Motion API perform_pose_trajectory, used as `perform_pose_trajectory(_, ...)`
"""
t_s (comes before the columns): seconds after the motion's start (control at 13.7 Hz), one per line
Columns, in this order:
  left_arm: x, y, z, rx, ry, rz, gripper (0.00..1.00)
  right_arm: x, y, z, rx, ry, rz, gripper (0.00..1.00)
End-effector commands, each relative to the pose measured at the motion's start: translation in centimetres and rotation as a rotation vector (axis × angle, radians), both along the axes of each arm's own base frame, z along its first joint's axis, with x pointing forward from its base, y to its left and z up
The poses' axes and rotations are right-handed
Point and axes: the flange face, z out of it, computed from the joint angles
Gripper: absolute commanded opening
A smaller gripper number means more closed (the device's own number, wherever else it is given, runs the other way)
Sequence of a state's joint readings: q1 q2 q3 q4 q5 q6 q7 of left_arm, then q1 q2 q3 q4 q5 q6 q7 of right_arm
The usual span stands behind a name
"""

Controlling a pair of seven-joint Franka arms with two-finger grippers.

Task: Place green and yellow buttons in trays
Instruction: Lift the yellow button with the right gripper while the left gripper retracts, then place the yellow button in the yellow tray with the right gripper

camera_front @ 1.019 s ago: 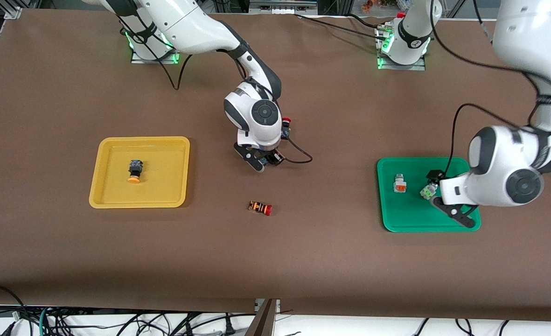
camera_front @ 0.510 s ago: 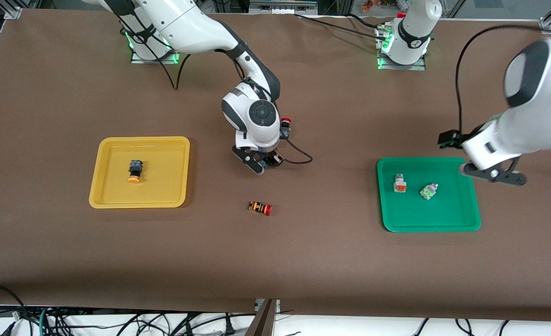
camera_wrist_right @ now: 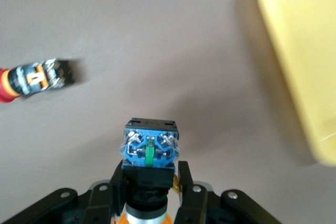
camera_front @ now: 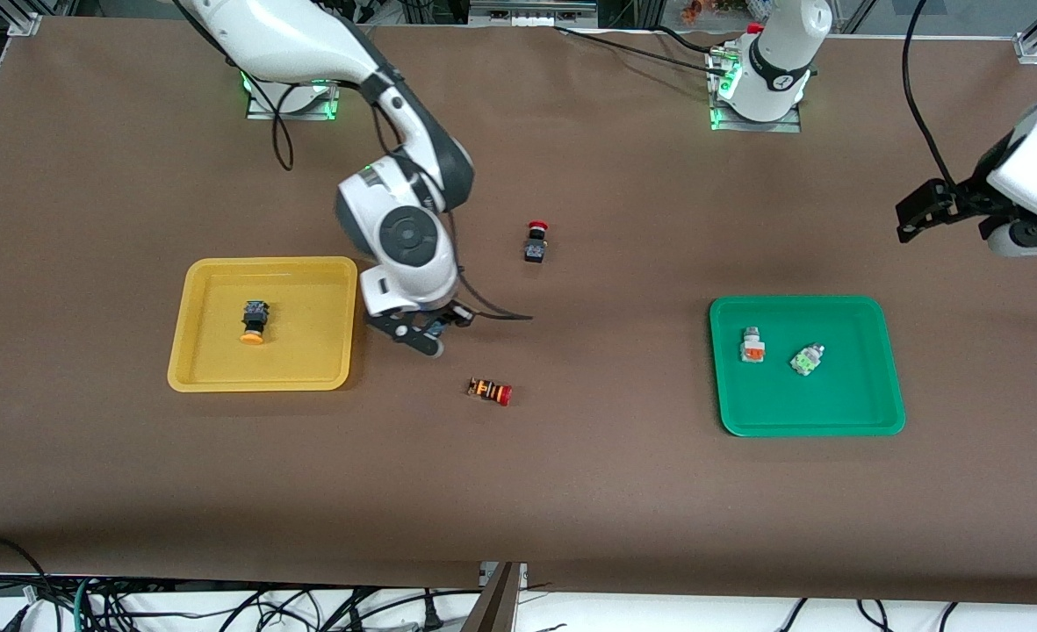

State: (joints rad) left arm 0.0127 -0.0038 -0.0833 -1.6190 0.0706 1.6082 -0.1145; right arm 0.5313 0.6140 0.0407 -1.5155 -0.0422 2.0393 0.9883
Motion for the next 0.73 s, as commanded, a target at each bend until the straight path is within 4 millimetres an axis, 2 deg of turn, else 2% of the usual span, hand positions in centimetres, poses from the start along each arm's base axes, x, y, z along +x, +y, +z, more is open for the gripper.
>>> perform_pose_trajectory(0.0, -0.8, -0.5, 0.1, -0.009, -0.013, 0.008, 1.00, 1.9, -6.6, 2.8, 0.012, 0.062, 0.130, 0.00)
perform_pose_trajectory(0.22, -0.5, -0.7, 0.5, -0.011, -0.024, -0.002, 1.00, 3.3, -16.0, 3.8, 0.038, 0.077, 0.263, 0.00)
perform_pose_trajectory(0.36, -0.5, -0.9, 0.6, -0.011, -0.024, -0.006, 1.00, 3.1, -21.3, 3.0, 0.062, 0.038, 0.334, 0.00)
perform_pose_trajectory(0.44, -0.5, -1.1, 0.7, -0.011, -0.025, -0.009, 1.00, 2.3, -22.9, 2.1, 0.066, 0.013, 0.359, 0.00)
perform_pose_trajectory(0.51, -0.6, -2.2, 0.7, -0.011, -0.025, -0.025, 1.00, 1.2, -23.9, 0.8, 0.067, -0.017, 0.367, 0.00)
perform_pose_trajectory(0.66, -0.7, -2.9, 0.6, -0.009, -0.020, -0.030, 1.00, -1.5, -24.4, -1.7, 0.070, -0.087, 0.374, 0.00)
